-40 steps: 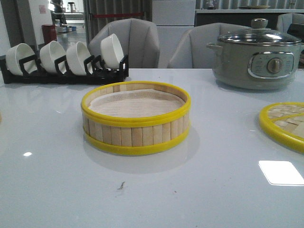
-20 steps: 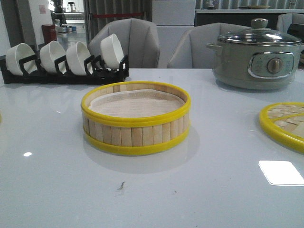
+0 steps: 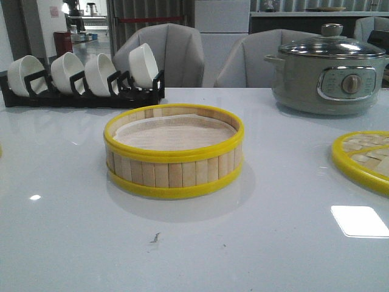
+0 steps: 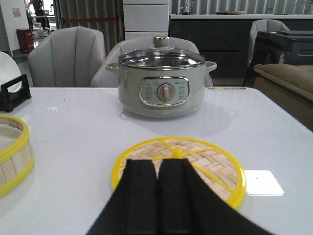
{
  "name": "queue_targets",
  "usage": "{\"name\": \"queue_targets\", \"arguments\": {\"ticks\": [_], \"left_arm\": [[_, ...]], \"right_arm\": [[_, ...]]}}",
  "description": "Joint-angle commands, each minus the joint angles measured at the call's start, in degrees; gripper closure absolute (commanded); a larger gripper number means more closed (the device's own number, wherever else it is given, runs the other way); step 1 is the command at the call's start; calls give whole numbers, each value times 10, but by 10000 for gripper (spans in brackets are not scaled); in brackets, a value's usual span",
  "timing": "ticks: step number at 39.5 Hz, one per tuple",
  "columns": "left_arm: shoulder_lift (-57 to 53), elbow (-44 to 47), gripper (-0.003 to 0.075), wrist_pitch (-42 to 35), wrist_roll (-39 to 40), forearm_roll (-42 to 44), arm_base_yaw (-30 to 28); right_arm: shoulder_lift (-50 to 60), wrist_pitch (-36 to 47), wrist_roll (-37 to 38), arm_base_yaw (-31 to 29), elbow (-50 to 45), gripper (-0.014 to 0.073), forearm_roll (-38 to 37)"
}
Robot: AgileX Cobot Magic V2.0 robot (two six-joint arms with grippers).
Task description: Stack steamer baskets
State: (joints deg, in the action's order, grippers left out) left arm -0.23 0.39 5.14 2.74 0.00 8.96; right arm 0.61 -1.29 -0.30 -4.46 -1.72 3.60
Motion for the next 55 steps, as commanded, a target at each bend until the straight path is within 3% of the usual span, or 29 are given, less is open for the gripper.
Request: {"name": "queue_targets", "arguments": {"ticks": [1, 17, 21, 25, 33, 39, 46, 55], "left_arm": [[-7, 0, 636, -51, 3, 0, 0], [-4, -6, 636, -48, 3, -13, 20], [22, -43, 636, -39, 3, -18, 20], [83, -124, 636, -5, 3, 11, 20], [267, -385, 636, 150, 3, 91, 20], [380, -551, 636, 223, 3, 126, 20], [487, -666, 636, 321, 3, 116, 21], [535, -690, 636, 363, 3, 94, 21]], "right_arm": [[12, 47, -4, -3, 9, 566, 2], [12, 47, -4, -3, 9, 566, 2], [12, 47, -4, -3, 9, 566, 2], [12, 47, -4, -3, 9, 566, 2], [12, 47, -4, -3, 9, 566, 2], [12, 47, -4, -3, 9, 566, 2], [12, 47, -4, -3, 9, 566, 2], [12, 47, -4, -3, 9, 566, 2]]}}
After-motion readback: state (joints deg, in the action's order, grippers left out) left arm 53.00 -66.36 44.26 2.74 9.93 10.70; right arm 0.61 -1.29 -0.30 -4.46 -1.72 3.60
